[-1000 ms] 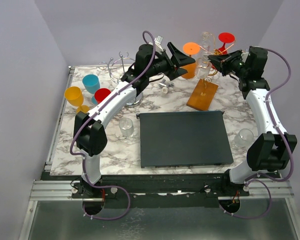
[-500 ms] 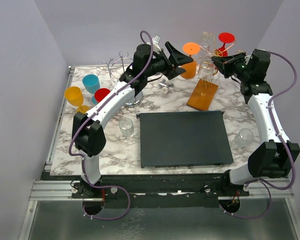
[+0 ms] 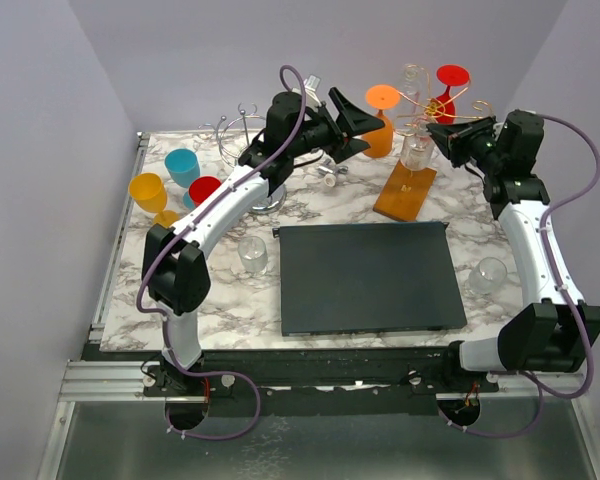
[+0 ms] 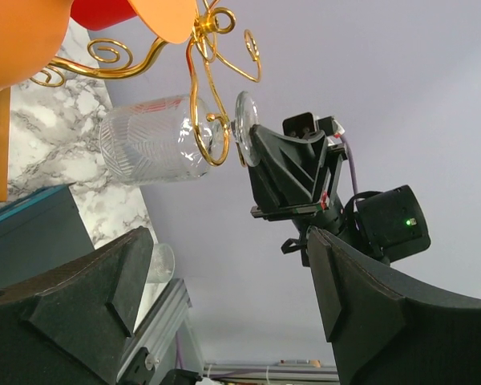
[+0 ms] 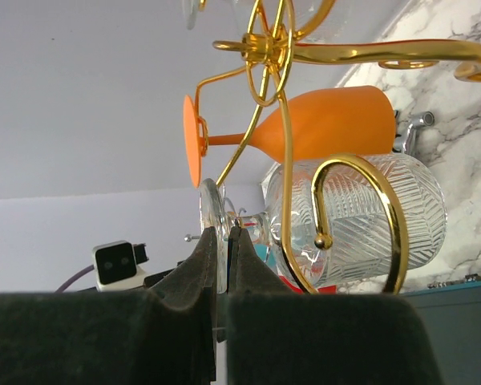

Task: Take the wine glass off the wine glass rack
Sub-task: Pick up the wine glass from the wine rack, then place the wine glass at the center of the board.

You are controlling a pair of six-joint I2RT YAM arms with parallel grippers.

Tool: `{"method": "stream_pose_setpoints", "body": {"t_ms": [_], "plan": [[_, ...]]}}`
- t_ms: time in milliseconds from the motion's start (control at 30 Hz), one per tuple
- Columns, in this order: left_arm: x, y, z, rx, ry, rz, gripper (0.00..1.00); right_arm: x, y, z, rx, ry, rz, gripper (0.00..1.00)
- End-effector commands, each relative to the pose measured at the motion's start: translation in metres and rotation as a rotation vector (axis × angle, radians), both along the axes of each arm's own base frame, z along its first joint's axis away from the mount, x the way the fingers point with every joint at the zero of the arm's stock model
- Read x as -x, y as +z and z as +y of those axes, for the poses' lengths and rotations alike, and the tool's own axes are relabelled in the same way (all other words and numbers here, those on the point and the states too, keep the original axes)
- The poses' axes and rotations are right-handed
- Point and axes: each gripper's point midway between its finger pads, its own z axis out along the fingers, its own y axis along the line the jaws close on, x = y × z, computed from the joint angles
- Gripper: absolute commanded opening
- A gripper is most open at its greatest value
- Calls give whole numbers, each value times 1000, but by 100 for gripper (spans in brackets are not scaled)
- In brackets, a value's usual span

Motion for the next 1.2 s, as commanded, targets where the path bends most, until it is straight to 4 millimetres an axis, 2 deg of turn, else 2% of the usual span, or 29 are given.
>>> {"method": "stream_pose_setpoints", "body": {"t_ms": [0,200,467,633,800,900,1000,1067,1167], "plan": [[11,28,10,36,5,-63,85,14,24,-4,22,-25,-79,0],[15,22,13,26,8,-62,86,33,18,0,35,0,-67,1],[34,9,33,-17,23,-77,86,78,5,14,88,98,-58,1],[53,4,56,-46,43,-101,87,103,14,37,69,253,-96,1],[74,5,85,-65,56,-154,87,118,39,55,51,369,-160,1],[84,7,105,-66,64,-179,87,122,52,78,28,446,-194,1],[92,10,125,-52,58,-196,88,126,60,121,4,554,-215,1],[95,13,140,-33,58,-208,90,126,67,143,-26,614,-235,1],[102,20,160,-9,60,-239,91,121,82,156,-58,641,-268,0]]}}
